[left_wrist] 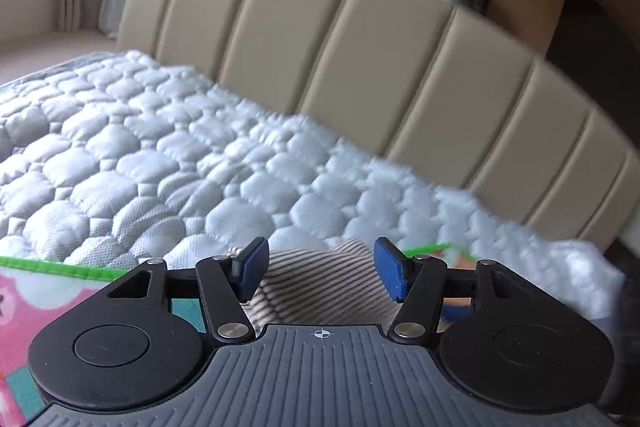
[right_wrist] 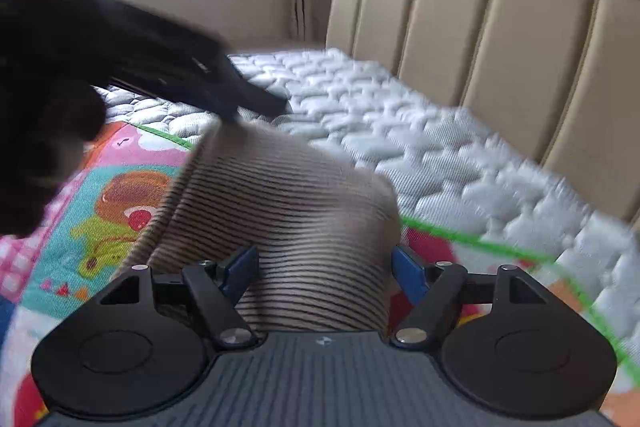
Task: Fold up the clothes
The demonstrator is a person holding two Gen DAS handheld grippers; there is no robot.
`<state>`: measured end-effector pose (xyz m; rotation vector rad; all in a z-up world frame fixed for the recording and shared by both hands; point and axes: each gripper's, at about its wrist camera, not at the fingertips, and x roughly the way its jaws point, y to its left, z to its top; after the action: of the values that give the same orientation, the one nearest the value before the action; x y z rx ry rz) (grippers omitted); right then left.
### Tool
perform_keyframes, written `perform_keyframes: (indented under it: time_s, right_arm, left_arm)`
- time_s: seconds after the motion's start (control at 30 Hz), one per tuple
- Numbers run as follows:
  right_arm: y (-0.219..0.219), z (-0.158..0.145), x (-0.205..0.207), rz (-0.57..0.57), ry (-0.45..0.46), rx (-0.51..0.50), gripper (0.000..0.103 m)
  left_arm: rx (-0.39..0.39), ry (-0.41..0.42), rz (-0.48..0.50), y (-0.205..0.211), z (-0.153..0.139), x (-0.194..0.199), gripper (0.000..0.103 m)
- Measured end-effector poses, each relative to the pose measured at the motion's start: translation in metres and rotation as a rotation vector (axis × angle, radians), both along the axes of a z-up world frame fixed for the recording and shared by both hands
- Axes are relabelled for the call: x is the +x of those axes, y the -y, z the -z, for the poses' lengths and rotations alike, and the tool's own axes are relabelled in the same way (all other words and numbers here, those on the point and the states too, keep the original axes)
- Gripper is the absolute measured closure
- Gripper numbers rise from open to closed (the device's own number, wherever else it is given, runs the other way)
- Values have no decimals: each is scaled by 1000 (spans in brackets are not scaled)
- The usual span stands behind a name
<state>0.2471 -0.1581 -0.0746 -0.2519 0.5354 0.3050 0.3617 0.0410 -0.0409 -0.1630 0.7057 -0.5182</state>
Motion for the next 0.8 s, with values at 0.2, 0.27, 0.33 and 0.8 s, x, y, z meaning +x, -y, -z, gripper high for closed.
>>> perform_keyframes:
  time_s: [0.2, 0.27, 0.33, 0.8]
  right_arm:
    - [-32, 24, -21, -90, 28, -50, 19]
    - [-41, 38, -25, -64, 71, -63, 16]
    - [-44, 35, -23, -46, 64, -46, 16]
    - [72, 23, -22, 132, -380, 523, 50]
  left_arm:
    - [80, -14, -3, 14, 44, 13, 38]
    - [65, -24, -16, 12, 49, 16, 38]
    - [70, -29, -21, 13, 49, 21, 38]
    - [183, -167, 84, -4, 15, -104, 34]
